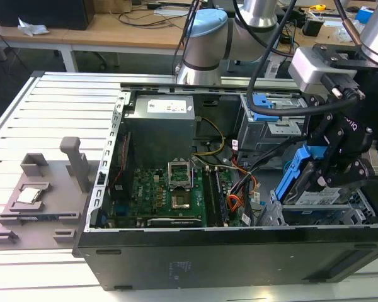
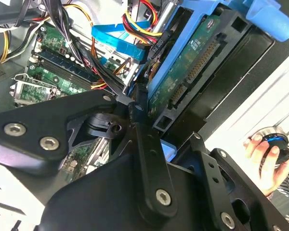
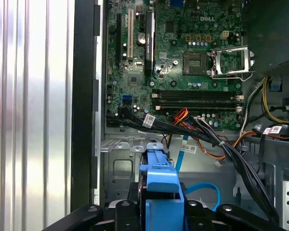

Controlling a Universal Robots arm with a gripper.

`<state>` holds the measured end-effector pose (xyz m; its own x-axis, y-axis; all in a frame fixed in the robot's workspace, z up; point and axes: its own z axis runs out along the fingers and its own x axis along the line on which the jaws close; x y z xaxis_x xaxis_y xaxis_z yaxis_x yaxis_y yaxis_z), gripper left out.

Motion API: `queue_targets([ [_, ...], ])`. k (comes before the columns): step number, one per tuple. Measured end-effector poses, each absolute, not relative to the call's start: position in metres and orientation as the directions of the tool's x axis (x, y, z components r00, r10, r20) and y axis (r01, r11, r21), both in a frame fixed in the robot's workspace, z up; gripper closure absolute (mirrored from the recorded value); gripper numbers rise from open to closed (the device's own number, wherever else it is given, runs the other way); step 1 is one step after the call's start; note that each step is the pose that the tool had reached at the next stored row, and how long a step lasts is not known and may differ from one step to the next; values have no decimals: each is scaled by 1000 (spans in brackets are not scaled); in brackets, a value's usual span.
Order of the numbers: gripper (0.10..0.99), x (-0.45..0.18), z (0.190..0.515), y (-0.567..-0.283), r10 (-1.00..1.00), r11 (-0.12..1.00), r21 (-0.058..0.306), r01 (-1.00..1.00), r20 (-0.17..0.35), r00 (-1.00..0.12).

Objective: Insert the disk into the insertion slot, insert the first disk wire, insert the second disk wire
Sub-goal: 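Insert the disk into the insertion slot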

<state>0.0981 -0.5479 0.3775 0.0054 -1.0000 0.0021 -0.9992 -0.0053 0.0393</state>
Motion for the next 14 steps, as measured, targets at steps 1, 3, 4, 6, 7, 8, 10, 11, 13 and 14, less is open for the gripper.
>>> queue_targets([
  [1,722,98,378,-548,-1000,-5,39,-999,2,5],
  [3,722,98,378,-548,-1000,-5,39,-999,3,5],
  [4,714,98,378,-548,-1000,-5,39,-999,2,5],
  [6,647,98,377,-548,-1000,-5,39,-999,2,5],
  [7,647,98,377,-548,-1000,-5,39,-999,2,5],
  [8,647,98,377,-548,-1000,-5,39,-999,2,5],
  [10,647,98,377,-548,-1000,-5,39,-999,2,5],
  [11,663,98,377,-548,-1000,-5,39,-999,2,5],
  [13,725,98,377,-548,-1000,-5,39,-999,2,5],
  [14,792,98,377,-548,-1000,-5,39,-999,2,5],
])
